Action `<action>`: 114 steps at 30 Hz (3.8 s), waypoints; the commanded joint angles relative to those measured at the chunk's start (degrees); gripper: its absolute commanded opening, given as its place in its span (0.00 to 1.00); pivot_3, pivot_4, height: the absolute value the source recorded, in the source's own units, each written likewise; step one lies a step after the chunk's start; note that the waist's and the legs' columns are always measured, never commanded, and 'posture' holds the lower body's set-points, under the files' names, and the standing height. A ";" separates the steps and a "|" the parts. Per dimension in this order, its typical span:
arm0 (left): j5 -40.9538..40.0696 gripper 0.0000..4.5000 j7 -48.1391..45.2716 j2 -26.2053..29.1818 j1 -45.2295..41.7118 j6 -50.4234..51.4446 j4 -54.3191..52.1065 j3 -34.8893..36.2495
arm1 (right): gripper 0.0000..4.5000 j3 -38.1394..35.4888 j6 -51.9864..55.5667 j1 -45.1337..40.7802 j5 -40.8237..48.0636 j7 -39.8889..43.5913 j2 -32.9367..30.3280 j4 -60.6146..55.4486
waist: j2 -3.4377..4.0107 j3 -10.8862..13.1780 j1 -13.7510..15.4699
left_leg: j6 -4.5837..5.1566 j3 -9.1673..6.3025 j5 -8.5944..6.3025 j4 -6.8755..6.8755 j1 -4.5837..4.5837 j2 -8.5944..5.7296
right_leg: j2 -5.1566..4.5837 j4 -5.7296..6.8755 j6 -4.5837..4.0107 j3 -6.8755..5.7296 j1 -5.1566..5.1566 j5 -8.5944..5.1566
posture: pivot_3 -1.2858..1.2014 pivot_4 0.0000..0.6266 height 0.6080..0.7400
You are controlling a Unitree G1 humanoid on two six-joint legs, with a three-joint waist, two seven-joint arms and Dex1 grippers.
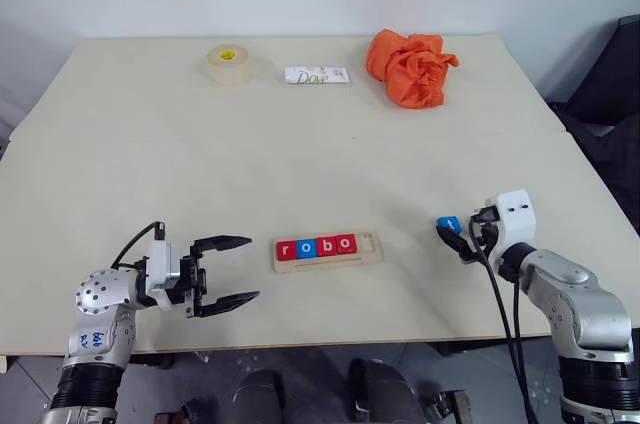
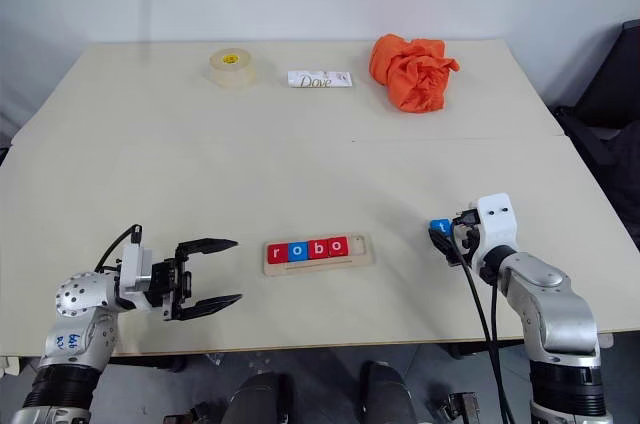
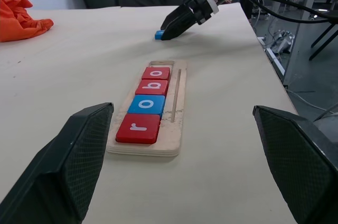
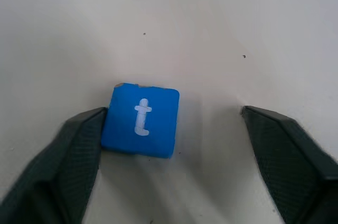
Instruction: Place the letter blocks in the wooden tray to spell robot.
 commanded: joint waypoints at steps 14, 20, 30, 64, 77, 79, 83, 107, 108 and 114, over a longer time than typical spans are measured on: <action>-0.68 1.00 -0.96 1.15 -0.87 0.33 -0.69 0.94 | 0.32 -0.69 10.57 6.22 3.44 -12.54 10.69 -22.10 | 0.03 0.00 0.13 | 0.00 0.00 0.00 -0.06 -0.07 0.01 | 0.01 -0.01 -0.03 0.00 -0.09 -0.02 | 0.52 0.24 1.00; -0.83 1.00 -1.96 1.91 -1.34 1.45 -0.83 0.91 | 0.32 0.83 14.82 9.27 2.52 -18.26 16.28 -28.38 | 0.04 0.00 0.09 | -0.01 -0.03 -0.01 -0.07 -0.10 0.01 | 0.00 -0.05 -0.04 -0.01 -0.09 -0.02 | 0.52 0.24 1.00; -0.43 1.00 -2.45 1.65 -2.69 1.56 0.05 0.70 | 0.70 1.19 17.77 9.47 4.65 -16.59 14.71 -31.49 | 0.05 0.00 -0.04 | 0.00 -0.05 -0.01 -0.10 -0.11 0.00 | 0.01 -0.07 -0.07 -0.01 -0.10 -0.04 | 0.52 0.24 1.00; 0.34 1.00 2.56 -1.06 3.10 -1.32 -4.17 1.25 | 0.42 23.82 -20.18 -12.47 -8.31 35.98 -25.57 12.00 | 0.01 0.01 0.02 | 0.00 0.02 -0.01 0.03 -0.02 0.02 | 0.00 -0.11 0.01 -0.01 -0.01 0.03 | 0.52 0.24 1.00; 0.86 1.00 2.45 -1.45 0.42 -1.85 -1.70 0.37 | 0.33 30.70 -5.83 -27.20 -5.23 43.23 -22.39 2.69 | 0.17 0.09 -0.20 | -0.03 0.04 0.00 -0.01 -0.11 0.08 | 0.04 0.01 -0.08 -0.01 -0.22 0.00 | 0.52 0.24 1.00; 1.01 1.00 2.57 -1.63 0.02 -1.94 -1.47 0.22 | 0.33 33.26 -5.48 -29.62 -6.21 43.34 -20.43 3.35 | 0.17 0.09 -0.09 | -0.04 0.06 -0.02 -0.02 -0.13 0.06 | 0.02 -0.03 -0.09 0.00 -0.21 -0.01 | 0.52 0.24 1.00; 1.15 1.00 3.15 -1.92 0.48 -2.32 -2.07 0.09 | 0.33 37.56 -7.32 -32.73 -8.53 45.31 -18.10 5.52 | 0.17 0.09 0.06 | -0.03 0.11 -0.04 0.00 -0.22 0.03 | -0.01 -0.05 -0.08 0.01 -0.28 -0.01 | 0.52 0.24 1.00; 1.12 1.00 6.95 -1.87 5.54 -2.71 -6.39 0.97 | 0.33 41.82 -14.94 -36.44 -15.14 49.97 -10.75 13.40 | 0.17 0.09 0.03 | -0.06 0.13 -0.03 0.01 -0.20 0.06 | 0.02 0.03 -0.08 0.01 -0.32 -0.01 | 0.52 0.24 1.00; 1.13 1.00 6.96 -1.86 5.51 -2.72 -6.37 0.95 | 0.33 41.77 -14.85 -36.32 -15.15 50.09 -10.68 13.16 | 0.17 0.09 0.03 | -0.06 0.13 -0.03 0.01 -0.20 0.06 | 0.02 0.03 -0.08 0.01 -0.32 -0.01 | 0.52 0.24 1.00; 1.28 1.00 6.80 -1.79 4.94 -2.98 -5.72 0.85 | 0.33 41.57 -14.67 -35.48 -15.34 50.77 -10.65 12.08 | 0.17 0.09 0.01 | -0.07 0.14 -0.03 0.01 -0.20 0.06 | 0.03 0.04 -0.08 0.02 -0.33 -0.01 | 0.52 0.24 1.00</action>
